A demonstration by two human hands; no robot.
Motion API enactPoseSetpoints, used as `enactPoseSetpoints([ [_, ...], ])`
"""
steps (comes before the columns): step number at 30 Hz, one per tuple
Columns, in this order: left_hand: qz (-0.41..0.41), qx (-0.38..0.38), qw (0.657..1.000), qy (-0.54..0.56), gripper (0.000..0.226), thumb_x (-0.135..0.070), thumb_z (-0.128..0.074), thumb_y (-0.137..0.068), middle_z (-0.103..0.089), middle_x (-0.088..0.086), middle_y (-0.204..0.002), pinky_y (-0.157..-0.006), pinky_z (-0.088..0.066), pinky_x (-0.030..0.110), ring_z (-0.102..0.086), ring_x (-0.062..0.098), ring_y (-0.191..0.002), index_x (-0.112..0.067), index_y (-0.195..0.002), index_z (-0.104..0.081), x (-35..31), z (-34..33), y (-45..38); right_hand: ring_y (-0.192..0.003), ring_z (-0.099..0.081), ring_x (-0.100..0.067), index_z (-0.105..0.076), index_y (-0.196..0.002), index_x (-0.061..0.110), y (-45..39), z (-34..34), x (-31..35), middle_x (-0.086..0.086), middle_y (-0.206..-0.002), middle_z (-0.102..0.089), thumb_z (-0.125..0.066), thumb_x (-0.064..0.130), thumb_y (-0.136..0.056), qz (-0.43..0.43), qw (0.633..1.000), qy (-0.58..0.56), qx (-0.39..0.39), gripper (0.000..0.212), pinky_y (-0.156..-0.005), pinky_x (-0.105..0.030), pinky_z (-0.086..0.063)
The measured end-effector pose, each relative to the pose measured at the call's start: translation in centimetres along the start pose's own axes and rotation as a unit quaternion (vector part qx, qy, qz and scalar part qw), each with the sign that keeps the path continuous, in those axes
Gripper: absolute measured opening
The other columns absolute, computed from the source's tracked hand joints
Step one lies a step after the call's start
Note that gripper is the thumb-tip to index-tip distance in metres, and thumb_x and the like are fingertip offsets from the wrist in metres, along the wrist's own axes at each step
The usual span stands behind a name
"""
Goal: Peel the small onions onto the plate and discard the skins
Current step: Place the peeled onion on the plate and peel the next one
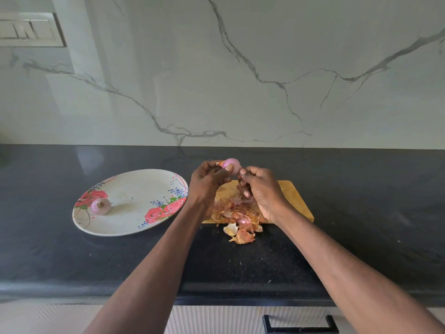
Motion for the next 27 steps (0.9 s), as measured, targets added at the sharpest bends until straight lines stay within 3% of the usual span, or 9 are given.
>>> enactPoseSetpoints([
  [5,0.018,0.009,0.999,0.047,0.026,-0.013,-0.076,-0.081,-0.072,0.011,-0.090,-0.080,-0.058,0.030,-0.068,0.021,-0.083,-0.002,-0.103,-0.065,0.1,-0.2,0.0,-0.041,-0.040,-0.010,-0.062,-0.069,0.004,0.3,-0.4,0.9,-0.002,-0.056,-0.050,-0.063,0.010,-0.094,0.032,0.999,0.015,-0.009,0.026,-0.042,-0.023,-0.033],
  [7,0.044,0.010,0.996,0.081,0.014,-0.007,-0.063,-0.095,-0.071,0.012,-0.086,-0.074,-0.059,0.026,-0.068,0.018,-0.078,0.000,-0.106,-0.065,0.3,-0.3,-0.1,-0.047,-0.045,-0.014,-0.061,-0.064,0.004,0.4,-0.7,1.3,-0.003,-0.055,-0.052,-0.069,0.017,-0.086,0.072,0.994,0.080,-0.008,0.026,-0.047,-0.033,-0.047],
  [9,0.076,0.006,0.991,0.113,0.015,-0.008,-0.053,-0.100,-0.071,0.013,-0.083,-0.069,-0.058,0.025,-0.067,0.018,-0.076,0.000,-0.108,-0.063,0.5,-0.1,-0.2,-0.059,-0.053,-0.014,-0.068,-0.078,0.012,0.6,-0.9,1.6,0.001,-0.071,-0.061,-0.071,0.013,-0.083,0.107,0.981,0.160,-0.004,0.006,-0.059,-0.038,-0.056],
  [11,0.096,0.003,0.987,0.132,0.019,-0.010,-0.047,-0.102,-0.071,0.012,-0.085,-0.066,-0.055,0.027,-0.065,0.019,-0.077,-0.002,-0.108,-0.063,0.7,0.2,-0.2,-0.066,-0.057,-0.006,-0.073,-0.103,0.018,0.8,-0.7,2.1,0.004,-0.094,-0.069,-0.070,0.004,-0.087,0.146,0.962,0.229,-0.023,0.022,-0.062,-0.020,-0.053],
  [13,0.103,0.007,0.985,0.137,0.022,-0.010,-0.044,-0.102,-0.070,0.013,-0.088,-0.065,-0.054,0.028,-0.064,0.019,-0.077,-0.003,-0.109,-0.063,0.8,0.3,-0.3,-0.069,-0.062,-0.002,-0.076,-0.105,0.015,1.1,-0.2,2.9,0.004,-0.095,-0.073,-0.071,0.014,-0.091,0.180,0.951,0.245,-0.048,0.014,-0.060,-0.009,-0.047],
  [17,0.104,0.039,0.986,0.127,0.024,-0.007,-0.048,-0.101,-0.071,0.015,-0.095,-0.074,-0.058,0.028,-0.066,0.020,-0.082,0.002,-0.119,-0.062,1.0,-0.4,-0.1,-0.073,-0.065,-0.004,-0.077,-0.098,0.014,1.7,-0.3,3.6,0.007,-0.085,-0.073,-0.075,0.034,-0.087,0.220,0.945,0.228,-0.078,0.023,-0.058,-0.018,-0.050],
  [24,0.063,0.050,0.993,0.084,0.021,-0.001,-0.058,-0.097,-0.066,0.016,-0.106,-0.073,-0.058,0.029,-0.065,0.021,-0.084,-0.004,-0.116,-0.065,0.5,-0.9,-0.1,-0.061,-0.055,-0.007,-0.076,-0.090,0.006,1.8,-0.2,4.1,0.000,-0.076,-0.070,-0.070,0.014,-0.092,0.266,0.910,0.303,-0.097,0.010,-0.052,-0.020,-0.040],
  [27,0.053,0.053,0.993,0.089,0.026,0.004,-0.060,-0.093,-0.067,0.014,-0.109,-0.074,-0.057,0.031,-0.065,0.023,-0.087,-0.005,-0.116,-0.066,0.2,-1.0,0.1,-0.063,-0.057,-0.016,-0.074,-0.085,0.006,1.8,-0.3,4.2,-0.003,-0.074,-0.068,-0.067,0.012,-0.093,0.272,0.901,0.324,-0.094,0.012,-0.053,-0.030,-0.044],
])
Point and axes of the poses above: each hand's wrist, its own y-axis away from the middle knuckle, its own z-axis out of the back of the hand, x = y × z, the point moved 9 cm from there along -y, towards the middle knuckle
